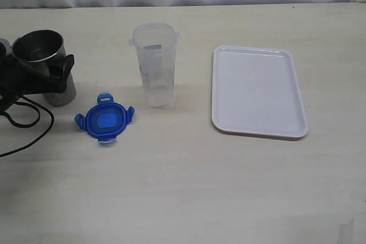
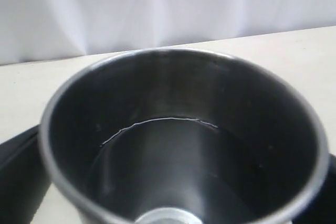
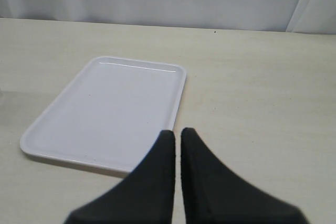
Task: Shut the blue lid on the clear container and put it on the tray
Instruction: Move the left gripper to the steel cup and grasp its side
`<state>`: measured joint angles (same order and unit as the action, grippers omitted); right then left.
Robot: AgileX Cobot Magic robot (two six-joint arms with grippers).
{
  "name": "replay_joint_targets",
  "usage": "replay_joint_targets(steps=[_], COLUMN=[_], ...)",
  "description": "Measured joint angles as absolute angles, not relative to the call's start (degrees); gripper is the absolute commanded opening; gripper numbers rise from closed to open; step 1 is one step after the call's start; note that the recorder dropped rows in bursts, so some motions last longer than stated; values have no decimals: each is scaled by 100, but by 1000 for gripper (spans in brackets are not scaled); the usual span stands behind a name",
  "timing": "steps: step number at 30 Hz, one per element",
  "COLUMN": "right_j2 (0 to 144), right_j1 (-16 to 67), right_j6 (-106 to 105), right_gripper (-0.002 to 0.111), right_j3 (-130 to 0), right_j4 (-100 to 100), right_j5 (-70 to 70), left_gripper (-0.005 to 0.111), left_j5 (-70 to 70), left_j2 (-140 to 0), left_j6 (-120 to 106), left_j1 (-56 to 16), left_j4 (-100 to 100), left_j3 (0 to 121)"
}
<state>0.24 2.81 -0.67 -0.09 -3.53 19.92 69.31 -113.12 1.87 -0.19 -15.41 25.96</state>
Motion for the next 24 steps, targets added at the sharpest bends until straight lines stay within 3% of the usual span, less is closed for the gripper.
replay_joint_targets(steps=[24], right_j2=[24], right_j1=[281], right_j6=[-67], right_gripper=[4], right_j3=[-9], right_j4=[-353], right_j5=[1992], left_gripper=[102], left_j5=[6943], left_j2=[-11706], left_j6=[287], left_j1=[-19], left_j4=[-1541], left_j3=[2870])
